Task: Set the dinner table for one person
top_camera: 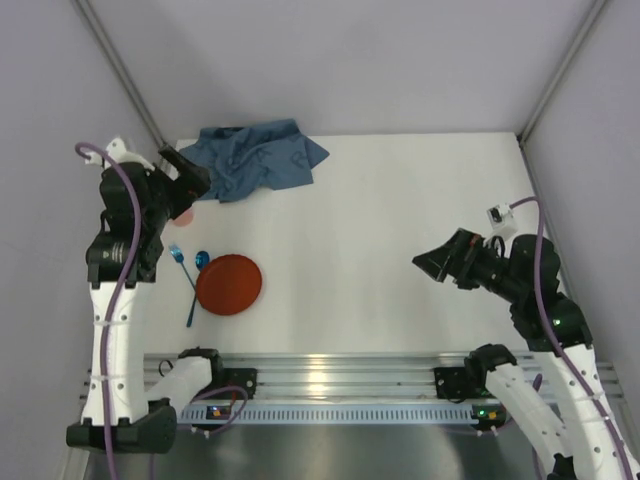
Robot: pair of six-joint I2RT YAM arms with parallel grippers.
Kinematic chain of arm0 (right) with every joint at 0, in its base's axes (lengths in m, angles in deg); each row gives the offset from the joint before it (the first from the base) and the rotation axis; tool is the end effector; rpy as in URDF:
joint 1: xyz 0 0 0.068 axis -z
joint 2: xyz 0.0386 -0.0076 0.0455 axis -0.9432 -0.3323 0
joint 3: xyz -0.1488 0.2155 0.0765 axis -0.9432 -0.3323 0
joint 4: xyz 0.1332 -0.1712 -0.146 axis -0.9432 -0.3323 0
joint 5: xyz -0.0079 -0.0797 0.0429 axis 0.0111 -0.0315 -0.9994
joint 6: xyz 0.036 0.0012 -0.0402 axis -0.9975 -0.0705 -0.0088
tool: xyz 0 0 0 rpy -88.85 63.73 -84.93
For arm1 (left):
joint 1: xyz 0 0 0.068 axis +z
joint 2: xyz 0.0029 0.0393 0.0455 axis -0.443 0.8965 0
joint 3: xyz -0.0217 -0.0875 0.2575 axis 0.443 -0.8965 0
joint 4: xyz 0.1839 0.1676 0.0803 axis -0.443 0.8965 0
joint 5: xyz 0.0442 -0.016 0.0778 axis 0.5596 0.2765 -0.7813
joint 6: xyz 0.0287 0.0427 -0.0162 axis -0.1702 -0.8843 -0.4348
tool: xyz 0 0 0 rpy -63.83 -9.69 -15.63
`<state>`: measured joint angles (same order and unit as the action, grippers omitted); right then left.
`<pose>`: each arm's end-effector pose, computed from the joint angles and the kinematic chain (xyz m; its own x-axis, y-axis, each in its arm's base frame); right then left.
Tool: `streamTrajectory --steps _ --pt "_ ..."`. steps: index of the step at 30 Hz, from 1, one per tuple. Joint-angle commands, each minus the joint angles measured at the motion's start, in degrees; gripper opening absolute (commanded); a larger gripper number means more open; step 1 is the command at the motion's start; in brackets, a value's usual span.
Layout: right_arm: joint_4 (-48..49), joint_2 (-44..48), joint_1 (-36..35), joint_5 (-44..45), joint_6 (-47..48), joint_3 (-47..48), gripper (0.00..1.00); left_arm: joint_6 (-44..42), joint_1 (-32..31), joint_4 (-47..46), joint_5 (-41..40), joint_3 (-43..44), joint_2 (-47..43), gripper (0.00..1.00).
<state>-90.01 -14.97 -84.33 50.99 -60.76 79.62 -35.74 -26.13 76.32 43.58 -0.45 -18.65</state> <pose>0.1068 0.0407 0.3336 -0.6520 0.3995 -0.6445 -0.2339 0.7025 0.6721 0.1878 0.0020 0.4532 -0.2497 -0.5770 -0.7776 -0.2253 0.8157 -0.5328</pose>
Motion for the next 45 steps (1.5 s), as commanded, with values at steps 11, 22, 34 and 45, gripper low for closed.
streamTrajectory --steps 11,22,34,45 --pt "0.38 -18.09 -4.18 -3.60 3.81 3.89 1.00 1.27 0.10 7.51 -13.56 -21.92 -6.41 0.88" --pt "5.32 -45.69 -18.78 -0.01 2.85 19.43 1.00 1.25 0.01 -8.02 -2.05 -20.18 11.15 0.88" --pt "0.93 -45.36 -15.98 4.65 3.38 17.78 1.00 20.22 -10.35 -24.56 -5.81 1.80 47.72 0.88" --pt "-3.47 -44.21 -9.21 7.55 5.49 17.42 1.00 20.42 -12.64 -19.12 -17.60 23.25 66.80 0.87"
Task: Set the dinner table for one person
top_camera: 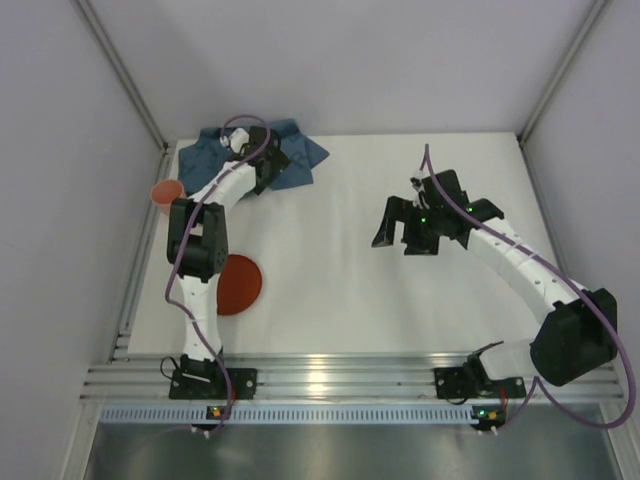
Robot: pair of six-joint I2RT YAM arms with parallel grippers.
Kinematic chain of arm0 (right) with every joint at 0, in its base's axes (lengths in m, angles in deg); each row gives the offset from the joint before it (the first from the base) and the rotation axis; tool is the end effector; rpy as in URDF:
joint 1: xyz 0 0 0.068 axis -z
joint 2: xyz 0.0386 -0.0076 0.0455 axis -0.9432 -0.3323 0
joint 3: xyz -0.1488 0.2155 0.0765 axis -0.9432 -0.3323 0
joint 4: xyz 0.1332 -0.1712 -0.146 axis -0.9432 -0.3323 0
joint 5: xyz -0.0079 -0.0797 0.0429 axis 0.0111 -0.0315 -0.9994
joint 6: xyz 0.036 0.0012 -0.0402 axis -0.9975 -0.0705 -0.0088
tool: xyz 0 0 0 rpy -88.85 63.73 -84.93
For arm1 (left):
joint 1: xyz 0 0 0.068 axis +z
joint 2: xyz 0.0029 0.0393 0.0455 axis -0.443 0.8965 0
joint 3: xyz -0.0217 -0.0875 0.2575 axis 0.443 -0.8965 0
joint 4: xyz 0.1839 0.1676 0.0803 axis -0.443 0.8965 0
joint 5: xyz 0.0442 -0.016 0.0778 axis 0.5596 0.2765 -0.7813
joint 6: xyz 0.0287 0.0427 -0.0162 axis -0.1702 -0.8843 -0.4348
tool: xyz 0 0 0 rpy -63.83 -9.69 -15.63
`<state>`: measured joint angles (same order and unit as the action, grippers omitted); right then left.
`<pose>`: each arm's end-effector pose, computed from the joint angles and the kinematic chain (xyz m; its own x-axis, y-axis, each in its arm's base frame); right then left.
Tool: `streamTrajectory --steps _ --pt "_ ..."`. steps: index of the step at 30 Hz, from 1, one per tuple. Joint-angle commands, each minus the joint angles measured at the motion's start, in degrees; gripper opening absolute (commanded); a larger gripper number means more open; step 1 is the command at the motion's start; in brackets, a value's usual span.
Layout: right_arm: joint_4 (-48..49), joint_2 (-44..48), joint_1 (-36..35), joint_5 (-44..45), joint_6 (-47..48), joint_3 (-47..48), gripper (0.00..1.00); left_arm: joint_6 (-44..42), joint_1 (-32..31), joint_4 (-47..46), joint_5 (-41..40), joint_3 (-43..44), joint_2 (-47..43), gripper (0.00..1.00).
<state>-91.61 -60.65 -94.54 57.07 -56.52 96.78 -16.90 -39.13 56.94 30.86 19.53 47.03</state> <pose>0.2507 0.1230 0.2878 -0.9155 0.1477 -0.3741 -0.0757 0.8501 0.5211 0.4831 -0.1006 0.2147 -0.4420 -0.7015 -0.5591 -0.5433 0.7053 -0.4554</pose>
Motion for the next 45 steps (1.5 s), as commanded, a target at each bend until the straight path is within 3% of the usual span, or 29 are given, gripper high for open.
streamTrajectory --steps 1,5,18,25,30,34,38,39,45 --pt "-2.13 1.21 1.44 1.57 1.33 0.00 1.00 0.79 0.45 0.18 -5.14 3.80 2.70 0.87" --pt "-2.93 0.59 2.32 2.18 2.03 -0.17 1.00 -0.71 0.80 3.86 -5.76 8.36 6.14 0.86" --pt "-3.98 -6.52 4.61 2.36 5.99 3.60 1.00 -1.42 0.98 0.97 -5.50 8.90 10.18 0.82" --pt "-4.77 -8.81 5.92 2.18 7.66 5.80 1.00 -2.29 1.76 -1.49 -0.41 13.99 14.92 0.38" --pt "-5.30 -9.61 6.63 1.30 8.19 7.03 1.00 -5.28 2.03 -3.43 9.52 19.17 16.95 0.07" --pt "-5.48 -8.47 7.68 1.48 8.63 7.21 1.00 -10.80 -1.47 -1.85 14.19 20.59 14.94 0.00" --pt "-5.39 -6.53 9.44 0.87 8.89 6.24 1.00 -14.86 -6.40 -2.28 14.54 10.34 7.13 0.00" --pt "-5.30 -5.75 10.14 0.78 8.98 5.55 1.00 -15.21 -7.54 -4.72 14.37 3.34 2.58 0.00" --pt "-3.98 -0.47 13.30 0.60 8.55 1.59 1.00 -12.32 -16.94 -9.31 17.36 -16.20 -11.32 0.00"
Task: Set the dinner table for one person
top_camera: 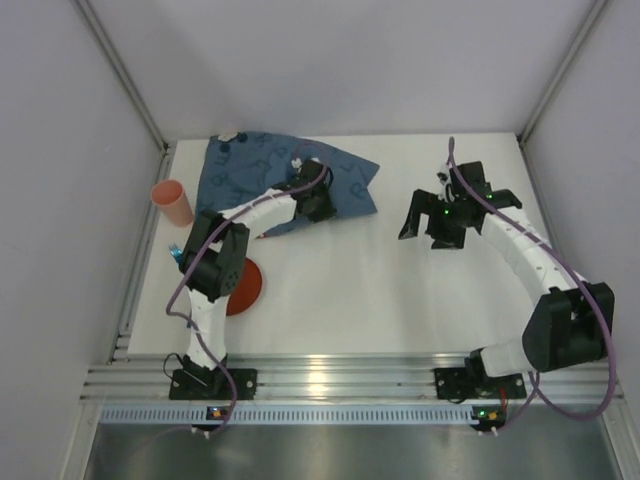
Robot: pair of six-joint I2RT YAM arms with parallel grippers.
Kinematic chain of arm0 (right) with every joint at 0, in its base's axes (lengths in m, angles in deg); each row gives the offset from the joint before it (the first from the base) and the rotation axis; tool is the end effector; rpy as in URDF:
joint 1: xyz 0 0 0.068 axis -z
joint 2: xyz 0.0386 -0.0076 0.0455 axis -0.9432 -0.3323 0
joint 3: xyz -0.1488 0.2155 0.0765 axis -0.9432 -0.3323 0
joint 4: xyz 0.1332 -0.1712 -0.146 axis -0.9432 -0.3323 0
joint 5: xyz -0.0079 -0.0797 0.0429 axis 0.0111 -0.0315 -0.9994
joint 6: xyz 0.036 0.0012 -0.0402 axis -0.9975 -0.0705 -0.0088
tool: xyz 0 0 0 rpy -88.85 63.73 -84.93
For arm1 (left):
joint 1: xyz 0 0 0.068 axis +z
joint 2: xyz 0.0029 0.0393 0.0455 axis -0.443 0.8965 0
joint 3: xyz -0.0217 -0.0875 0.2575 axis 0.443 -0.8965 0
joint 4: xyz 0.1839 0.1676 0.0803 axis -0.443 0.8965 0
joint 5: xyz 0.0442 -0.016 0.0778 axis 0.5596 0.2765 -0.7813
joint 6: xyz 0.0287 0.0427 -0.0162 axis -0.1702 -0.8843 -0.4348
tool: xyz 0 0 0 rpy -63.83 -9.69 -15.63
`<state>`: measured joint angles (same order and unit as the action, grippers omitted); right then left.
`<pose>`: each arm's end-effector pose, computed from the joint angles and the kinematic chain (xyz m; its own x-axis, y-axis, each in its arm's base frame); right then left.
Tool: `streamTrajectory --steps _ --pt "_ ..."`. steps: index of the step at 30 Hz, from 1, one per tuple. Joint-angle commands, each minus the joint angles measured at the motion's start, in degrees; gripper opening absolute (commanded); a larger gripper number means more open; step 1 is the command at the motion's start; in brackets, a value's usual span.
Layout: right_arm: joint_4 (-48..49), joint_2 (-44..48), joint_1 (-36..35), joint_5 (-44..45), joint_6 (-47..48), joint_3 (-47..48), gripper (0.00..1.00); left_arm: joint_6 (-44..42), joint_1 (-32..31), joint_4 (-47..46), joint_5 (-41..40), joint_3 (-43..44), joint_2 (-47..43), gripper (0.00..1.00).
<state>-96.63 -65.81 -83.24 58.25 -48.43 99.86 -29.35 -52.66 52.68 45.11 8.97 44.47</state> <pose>0.2821 0.0735 0.2753 -0.9173 0.1942 -0.3475 0.0312 0.9052 0.4238 0.4224 -0.2088 0.1811 -0.7999 -0.3446 -0.4913 -0.1264 0.8971 -0.4234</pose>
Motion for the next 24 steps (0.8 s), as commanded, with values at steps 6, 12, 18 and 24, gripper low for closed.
streamTrajectory --steps 6,12,18,24 --pt "2.10 8.38 5.96 -2.60 -1.04 -7.19 1.00 5.40 -15.10 -1.37 4.25 -8.85 -12.83 0.93" --pt "4.46 8.04 8.77 -4.62 -4.98 -14.75 1.00 10.77 -17.49 3.72 -1.52 -9.11 -22.49 0.98" --pt "11.67 5.05 9.30 -6.64 -8.07 -22.32 1.00 10.43 -15.30 13.65 -11.72 -11.64 -32.68 0.98" --pt "18.17 -0.84 9.39 -7.61 -9.38 -19.88 1.00 7.10 0.51 14.19 -8.50 -23.32 -41.22 0.98"
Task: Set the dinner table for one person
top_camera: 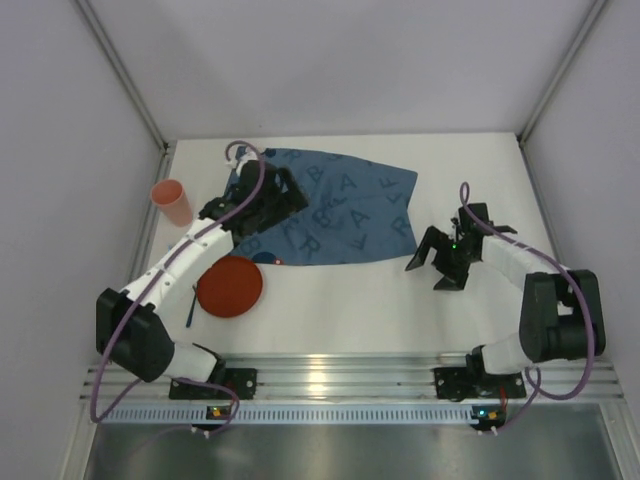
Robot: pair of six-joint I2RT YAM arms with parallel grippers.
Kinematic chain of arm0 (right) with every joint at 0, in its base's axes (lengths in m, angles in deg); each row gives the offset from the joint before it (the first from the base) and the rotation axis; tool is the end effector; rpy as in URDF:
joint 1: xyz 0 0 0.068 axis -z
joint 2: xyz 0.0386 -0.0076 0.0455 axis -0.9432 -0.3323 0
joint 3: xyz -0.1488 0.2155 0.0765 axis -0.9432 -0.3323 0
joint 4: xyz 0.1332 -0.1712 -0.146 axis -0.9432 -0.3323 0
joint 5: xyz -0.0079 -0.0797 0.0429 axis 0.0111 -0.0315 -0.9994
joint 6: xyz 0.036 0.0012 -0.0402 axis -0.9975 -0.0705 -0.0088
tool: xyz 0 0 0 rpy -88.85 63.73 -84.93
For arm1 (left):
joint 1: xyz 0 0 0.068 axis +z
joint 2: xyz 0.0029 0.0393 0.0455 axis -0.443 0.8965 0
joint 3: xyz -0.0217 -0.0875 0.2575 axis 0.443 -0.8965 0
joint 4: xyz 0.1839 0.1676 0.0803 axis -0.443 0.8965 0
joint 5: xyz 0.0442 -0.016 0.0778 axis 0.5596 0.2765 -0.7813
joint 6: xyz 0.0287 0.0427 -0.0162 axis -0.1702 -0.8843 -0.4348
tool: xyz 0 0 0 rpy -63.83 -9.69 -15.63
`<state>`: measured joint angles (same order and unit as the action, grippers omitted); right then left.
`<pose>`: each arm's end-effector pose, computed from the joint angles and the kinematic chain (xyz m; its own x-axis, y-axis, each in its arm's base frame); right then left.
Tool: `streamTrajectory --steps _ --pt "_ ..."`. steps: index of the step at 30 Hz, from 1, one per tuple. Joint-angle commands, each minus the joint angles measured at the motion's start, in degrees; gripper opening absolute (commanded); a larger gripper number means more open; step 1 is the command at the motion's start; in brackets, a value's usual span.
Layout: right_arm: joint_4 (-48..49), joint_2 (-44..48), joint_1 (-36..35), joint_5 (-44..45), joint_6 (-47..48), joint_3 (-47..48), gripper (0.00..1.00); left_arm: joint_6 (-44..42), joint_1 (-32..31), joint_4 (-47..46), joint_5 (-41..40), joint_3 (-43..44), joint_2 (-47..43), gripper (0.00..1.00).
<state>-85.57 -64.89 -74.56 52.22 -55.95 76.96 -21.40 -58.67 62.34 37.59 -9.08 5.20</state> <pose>0.2459 0.0306 0.1736 -0.9031 0.4220 -0.0801 0.3381 0.8134 0.4733 0.2755 -0.1686 0.3268 -0.6680 -0.4683 -0.5783 -0.1140 0.8324 -0.5424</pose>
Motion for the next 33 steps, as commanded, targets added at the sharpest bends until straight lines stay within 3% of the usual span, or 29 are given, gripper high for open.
streamTrajectory --steps 1,5,11,19,22,25,26,27,28,29,33 --pt "8.08 -2.46 0.63 -2.36 -2.48 3.73 1.00 -1.65 10.20 4.36 -0.63 -6.16 -3.17 0.98" --pt "14.84 -6.23 0.63 -5.45 -6.43 8.47 0.95 -4.91 15.15 5.15 0.60 -7.32 -3.27 0.97" --pt "10.65 -15.45 0.71 1.75 -5.83 17.35 0.88 -5.97 17.00 4.10 1.57 -7.05 -1.51 0.96" --pt "10.81 -24.08 -3.14 4.84 -5.12 18.59 0.83 -6.67 19.72 2.34 4.12 -5.21 1.92 0.95" --pt "11.78 -26.45 -6.31 4.57 -6.00 19.12 0.76 -7.37 20.60 2.34 4.56 -4.50 3.15 0.95" --pt "11.96 -27.78 -9.21 4.49 -6.26 20.00 0.53 -8.25 21.74 2.69 4.65 -3.71 4.12 0.95" --pt "11.87 -27.69 -9.65 4.48 -6.35 19.83 0.32 -8.43 22.09 2.86 4.91 -3.62 4.38 0.94" --pt "11.96 -27.34 -9.66 4.57 -6.53 19.56 0.23 -8.78 22.97 2.86 4.91 -3.54 4.55 0.94" --pt "11.78 -26.82 -9.48 4.57 -6.53 19.21 0.07 -8.78 23.41 2.95 5.09 -3.45 4.64 0.94" --pt "11.52 -25.85 -8.61 4.57 -5.92 18.51 0.00 -9.04 23.76 2.87 5.09 -3.36 4.64 0.94" --pt "9.33 -21.20 -4.22 5.45 -3.19 16.58 0.00 -9.31 25.70 3.13 5.88 -2.83 5.87 0.93"
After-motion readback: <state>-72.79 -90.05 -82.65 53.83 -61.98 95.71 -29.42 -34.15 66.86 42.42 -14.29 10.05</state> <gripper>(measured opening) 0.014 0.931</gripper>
